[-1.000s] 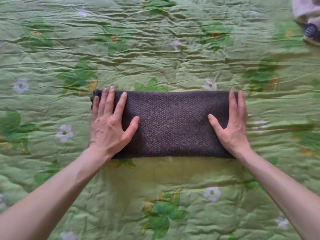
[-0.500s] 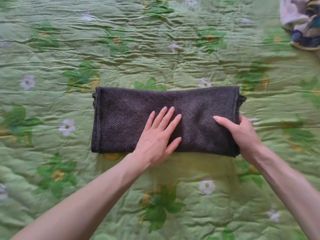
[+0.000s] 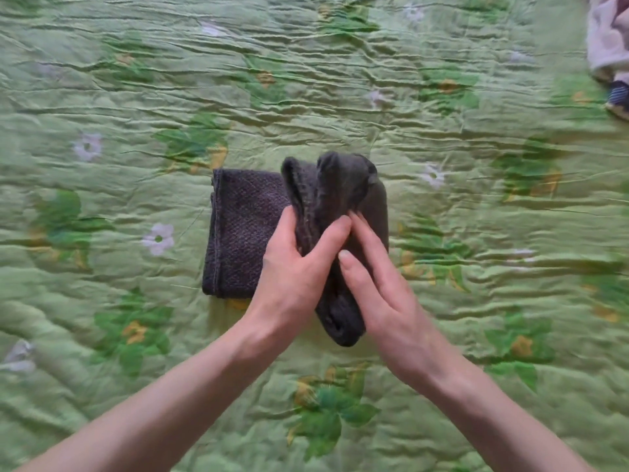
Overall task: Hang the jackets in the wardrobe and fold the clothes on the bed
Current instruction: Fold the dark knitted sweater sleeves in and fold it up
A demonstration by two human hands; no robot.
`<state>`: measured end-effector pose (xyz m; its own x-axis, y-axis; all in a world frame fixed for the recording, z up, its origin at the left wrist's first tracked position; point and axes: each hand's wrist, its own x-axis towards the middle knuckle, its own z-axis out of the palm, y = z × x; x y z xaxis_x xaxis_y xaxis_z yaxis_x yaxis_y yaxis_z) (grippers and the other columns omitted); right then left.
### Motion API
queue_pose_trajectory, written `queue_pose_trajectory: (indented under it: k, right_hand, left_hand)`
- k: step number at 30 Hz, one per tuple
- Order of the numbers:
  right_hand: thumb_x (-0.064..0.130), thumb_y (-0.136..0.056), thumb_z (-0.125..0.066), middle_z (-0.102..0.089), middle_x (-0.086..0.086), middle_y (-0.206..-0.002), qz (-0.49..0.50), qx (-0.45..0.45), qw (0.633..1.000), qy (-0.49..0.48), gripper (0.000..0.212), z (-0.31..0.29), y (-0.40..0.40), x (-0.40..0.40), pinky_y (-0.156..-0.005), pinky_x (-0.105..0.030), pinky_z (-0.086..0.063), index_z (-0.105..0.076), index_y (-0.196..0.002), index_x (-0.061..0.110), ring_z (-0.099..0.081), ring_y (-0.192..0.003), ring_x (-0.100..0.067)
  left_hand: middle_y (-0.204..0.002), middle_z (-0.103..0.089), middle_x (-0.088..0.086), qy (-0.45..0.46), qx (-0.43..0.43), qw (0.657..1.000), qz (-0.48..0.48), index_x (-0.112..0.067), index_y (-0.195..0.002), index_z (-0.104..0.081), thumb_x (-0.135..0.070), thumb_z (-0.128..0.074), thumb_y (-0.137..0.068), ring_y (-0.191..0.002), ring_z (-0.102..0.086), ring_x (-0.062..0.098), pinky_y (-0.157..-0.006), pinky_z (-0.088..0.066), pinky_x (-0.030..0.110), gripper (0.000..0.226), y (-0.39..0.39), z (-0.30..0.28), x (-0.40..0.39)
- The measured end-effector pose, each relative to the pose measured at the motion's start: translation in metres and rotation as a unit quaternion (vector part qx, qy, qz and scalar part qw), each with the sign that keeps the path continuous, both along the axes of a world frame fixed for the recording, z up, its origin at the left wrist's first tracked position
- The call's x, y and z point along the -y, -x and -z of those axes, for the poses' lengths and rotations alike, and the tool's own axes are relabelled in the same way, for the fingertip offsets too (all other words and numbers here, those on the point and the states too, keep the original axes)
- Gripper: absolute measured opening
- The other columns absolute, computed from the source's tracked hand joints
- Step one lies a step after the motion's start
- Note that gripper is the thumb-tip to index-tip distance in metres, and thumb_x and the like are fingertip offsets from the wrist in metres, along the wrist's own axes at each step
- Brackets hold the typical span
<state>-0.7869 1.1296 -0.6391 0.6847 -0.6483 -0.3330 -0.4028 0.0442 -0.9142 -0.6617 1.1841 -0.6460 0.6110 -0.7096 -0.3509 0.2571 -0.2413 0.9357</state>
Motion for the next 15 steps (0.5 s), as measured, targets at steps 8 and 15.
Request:
queue_pose_trajectory:
  k: [8, 15]
  right_hand:
    - [0.021, -0.107, -0.050, -0.049, 0.006, -0.154, -0.072, 0.023, 0.985, 0.152, 0.038, 0.011, -0.026, 0.022, -0.122, -0.037, -0.035, -0.057, -0.145, 0.020, -0.041, -0.147, -0.007]
    - [0.060, -0.103, -0.041, -0.008, -0.005, -0.174, -0.164, -0.169, 0.866, 0.441, 0.071, 0.083, -0.066, 0.020, -0.126, -0.055, -0.020, -0.024, -0.164, 0.029, 0.001, -0.161, -0.027]
  left_hand:
    - [-0.076, -0.070, -0.020, -0.047, 0.037, 0.997, -0.051, -0.018, -0.099, -0.063, -0.001, -0.043, -0.103, -0.072, -0.061, -0.004, -0.065, -0.047, 0.012, 0.027, -0.082, 0.023, -0.031]
    - [-0.098, -0.068, -0.001, -0.223, 0.112, 0.961, -0.116, -0.017, -0.123, -0.056, -0.021, -0.057, -0.100, -0.088, -0.063, 0.018, -0.076, -0.045, 0.027, 0.023, -0.128, 0.057, -0.032]
